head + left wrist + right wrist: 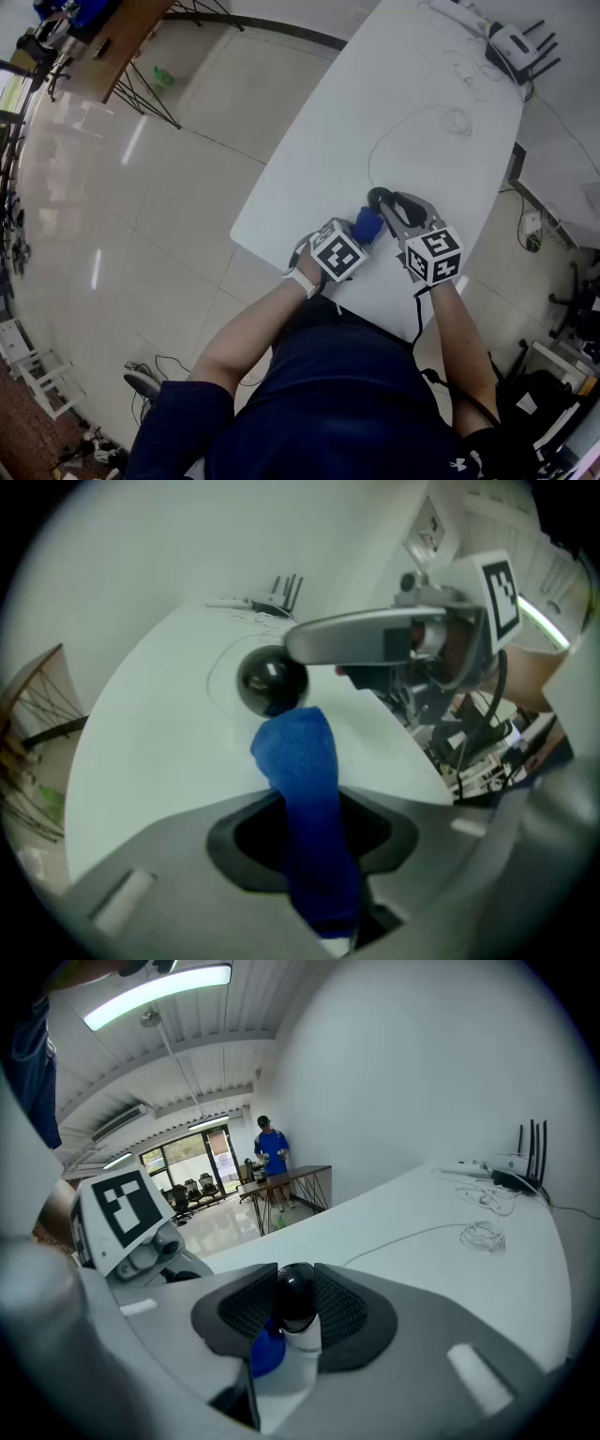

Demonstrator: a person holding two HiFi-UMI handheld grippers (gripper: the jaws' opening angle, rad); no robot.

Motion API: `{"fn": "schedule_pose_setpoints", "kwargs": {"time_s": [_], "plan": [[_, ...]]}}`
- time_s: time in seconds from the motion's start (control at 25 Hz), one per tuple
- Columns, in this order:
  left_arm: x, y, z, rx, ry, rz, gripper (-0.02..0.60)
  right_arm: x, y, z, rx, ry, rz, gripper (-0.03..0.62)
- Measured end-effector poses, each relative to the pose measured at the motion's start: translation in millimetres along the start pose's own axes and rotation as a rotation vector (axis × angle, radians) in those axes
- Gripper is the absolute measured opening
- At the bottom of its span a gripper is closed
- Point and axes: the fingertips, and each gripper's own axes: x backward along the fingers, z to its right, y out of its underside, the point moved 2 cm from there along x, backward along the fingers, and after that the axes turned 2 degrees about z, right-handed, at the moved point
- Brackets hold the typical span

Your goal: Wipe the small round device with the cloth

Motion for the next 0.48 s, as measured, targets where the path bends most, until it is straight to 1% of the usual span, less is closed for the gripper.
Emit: {"fn": "schedule_pose_setpoints", "kwargs": {"time_s": [0.08,0.16,0.24,0.28,0.32,0.36,0.4,0.48], "plan": [[-10,-5,19,-0.101,0.029,-0.039,0.146,0,1,1,0.004,-0.005,-0.001,0.126],[-20,-13,34,-0.255,0.037,-0.081,0.146,-1,1,2,0.002,-0.013,-0.003,0.126],[-30,-21,43,-0.414,0.026,-0.123,0.146,-1,1,3,-0.003,-0.017,-0.006,0.123],[-33,-24,43,-0.463,0.016,-0.137,0.146,-1,1,3,-0.003,-0.016,-0.007,0.123],[-35,-26,40,-0.476,0.01,-0.142,0.147,-1,1,2,-0.003,-0.016,-0.008,0.123],[-36,-27,36,-0.452,0.011,-0.136,0.147,-1,1,2,-0.002,-0.015,-0.008,0.123],[-34,-27,31,-0.401,0.019,-0.124,0.147,-1,1,2,-0.002,-0.016,-0.008,0.123],[-27,-26,19,-0.275,0.042,-0.094,0.147,-1,1,1,-0.003,-0.017,-0.007,0.123]]}}
